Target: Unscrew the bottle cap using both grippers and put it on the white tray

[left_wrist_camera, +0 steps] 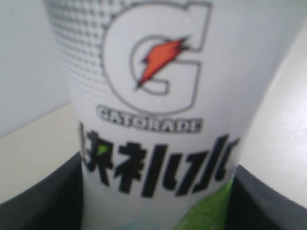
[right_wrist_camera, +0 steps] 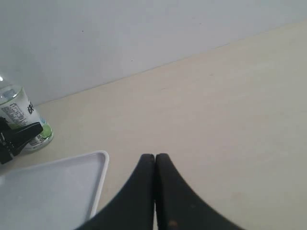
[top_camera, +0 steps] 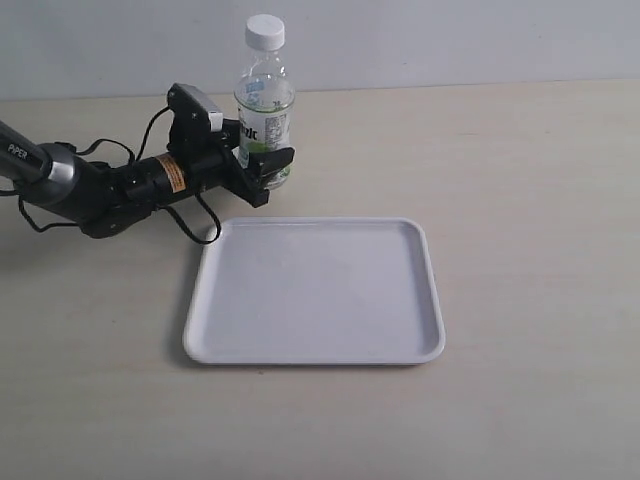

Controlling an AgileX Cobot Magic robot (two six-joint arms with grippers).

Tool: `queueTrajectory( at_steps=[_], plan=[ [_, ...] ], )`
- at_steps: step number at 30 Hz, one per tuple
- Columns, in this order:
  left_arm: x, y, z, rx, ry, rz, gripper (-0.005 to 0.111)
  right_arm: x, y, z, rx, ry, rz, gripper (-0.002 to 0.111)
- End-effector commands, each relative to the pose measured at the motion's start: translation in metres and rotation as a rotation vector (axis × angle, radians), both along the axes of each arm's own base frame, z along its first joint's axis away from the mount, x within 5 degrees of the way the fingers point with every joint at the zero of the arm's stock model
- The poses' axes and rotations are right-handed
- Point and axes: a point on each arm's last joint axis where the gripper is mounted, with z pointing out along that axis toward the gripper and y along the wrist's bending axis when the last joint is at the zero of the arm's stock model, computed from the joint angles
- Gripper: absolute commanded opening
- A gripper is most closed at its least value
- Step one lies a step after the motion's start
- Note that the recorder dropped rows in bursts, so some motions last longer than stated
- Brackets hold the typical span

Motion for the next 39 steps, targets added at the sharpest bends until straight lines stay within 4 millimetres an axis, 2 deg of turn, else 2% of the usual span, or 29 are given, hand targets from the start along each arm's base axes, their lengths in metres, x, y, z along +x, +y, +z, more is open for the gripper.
queueTrajectory(
  at_steps=[1, 20, 26, 29, 31, 33, 34, 35, 36, 37, 38, 39],
  plan=[
    [-0.004, -0.003, 0.003, 0.012, -0.008, -0.023, 0.0, 0.0, 0.0, -0.001, -0.009, -0.005, -0.003, 0.0],
    [-0.008, -0.001, -0.001, 0.048, -0.028, -0.025, 0.0, 0.0, -0.001, 0.0, -0.017, -0.016, -0.005, 0.0],
    [-0.008, -0.001, -0.001, 0.06, -0.044, -0.028, 0.0, 0.002, -0.003, 0.016, -0.068, -0.186, -0.029, 0.0],
    [-0.009, -0.001, -0.001, 0.065, -0.049, -0.031, 0.0, 0.002, -0.004, 0.021, -0.023, -0.252, -0.044, 0.0],
    [-0.01, -0.003, -0.002, 0.077, -0.053, -0.055, 0.0, 0.001, -0.006, 0.033, 0.032, -0.379, -0.07, 0.0],
    [-0.011, -0.003, -0.002, 0.084, -0.055, -0.07, 0.0, -0.009, -0.012, 0.063, 0.097, -0.743, -0.128, 0.0],
    [-0.011, -0.003, -0.002, 0.084, -0.055, -0.07, 0.0, -0.014, -0.015, 0.073, 0.193, -0.835, -0.144, 0.0],
    [-0.011, -0.003, -0.002, 0.083, -0.055, -0.067, 0.0, -0.022, -0.017, 0.094, 0.271, -0.915, -0.148, 0.0],
    [-0.011, -0.003, -0.002, 0.083, -0.055, -0.067, 0.0, -0.021, -0.016, 0.111, 0.243, -0.92, -0.148, 0.0],
    [-0.011, -0.003, -0.002, 0.083, -0.055, -0.067, 0.0, -0.017, -0.015, 0.139, 0.192, -0.902, -0.143, 0.0],
    [-0.011, -0.003, -0.002, 0.083, -0.055, -0.067, 0.0, -0.006, -0.015, 0.152, 0.136, -0.842, -0.139, 0.0],
    [-0.011, -0.003, -0.002, 0.083, -0.055, -0.067, 0.0, 0.012, -0.014, 0.179, 0.078, -0.762, -0.126, 0.0]
  ],
)
